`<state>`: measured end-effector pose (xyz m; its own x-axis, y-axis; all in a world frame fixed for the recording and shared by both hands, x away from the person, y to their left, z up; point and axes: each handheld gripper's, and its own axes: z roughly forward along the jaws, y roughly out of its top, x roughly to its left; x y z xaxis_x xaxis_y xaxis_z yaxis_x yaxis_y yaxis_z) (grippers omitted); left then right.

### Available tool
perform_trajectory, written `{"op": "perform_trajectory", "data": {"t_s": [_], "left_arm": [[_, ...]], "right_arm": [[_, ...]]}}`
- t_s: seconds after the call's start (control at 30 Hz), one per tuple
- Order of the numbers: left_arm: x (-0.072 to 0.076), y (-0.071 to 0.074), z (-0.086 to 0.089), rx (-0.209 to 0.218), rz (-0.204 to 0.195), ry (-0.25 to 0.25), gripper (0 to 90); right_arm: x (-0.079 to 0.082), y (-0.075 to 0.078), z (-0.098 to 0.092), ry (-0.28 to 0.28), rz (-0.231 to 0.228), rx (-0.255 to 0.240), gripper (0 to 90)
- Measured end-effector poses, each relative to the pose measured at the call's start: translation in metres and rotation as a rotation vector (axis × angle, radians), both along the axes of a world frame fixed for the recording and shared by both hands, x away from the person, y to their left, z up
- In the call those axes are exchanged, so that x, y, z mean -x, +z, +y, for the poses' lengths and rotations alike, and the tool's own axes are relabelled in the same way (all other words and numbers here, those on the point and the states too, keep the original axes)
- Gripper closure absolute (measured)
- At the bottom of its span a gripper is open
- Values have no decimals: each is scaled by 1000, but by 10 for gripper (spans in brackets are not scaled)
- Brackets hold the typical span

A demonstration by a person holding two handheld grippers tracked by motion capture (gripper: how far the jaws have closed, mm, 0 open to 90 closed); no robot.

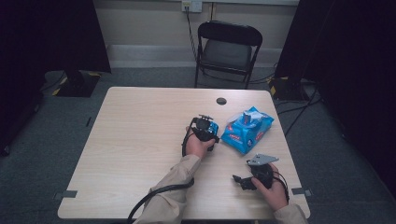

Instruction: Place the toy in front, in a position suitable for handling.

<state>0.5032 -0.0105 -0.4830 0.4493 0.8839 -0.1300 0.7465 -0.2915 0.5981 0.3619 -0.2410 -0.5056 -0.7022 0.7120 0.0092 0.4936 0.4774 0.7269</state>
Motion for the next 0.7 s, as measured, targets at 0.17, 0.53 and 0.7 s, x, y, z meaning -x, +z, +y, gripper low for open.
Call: {"op": "perform_trajectory", "data": {"t_s": [0.17,0.53,0.7], "left_arm": [[1,2,0,1,14,0,259],[4,9,1,-39,-9,-34,274],[4,7,1,-50,-11,-41,274]], "right_arm": [[0,0,0,1,0,0,117],[0,0,0,1,1,0,116],[0,0,0,2,1,0,116]]}}
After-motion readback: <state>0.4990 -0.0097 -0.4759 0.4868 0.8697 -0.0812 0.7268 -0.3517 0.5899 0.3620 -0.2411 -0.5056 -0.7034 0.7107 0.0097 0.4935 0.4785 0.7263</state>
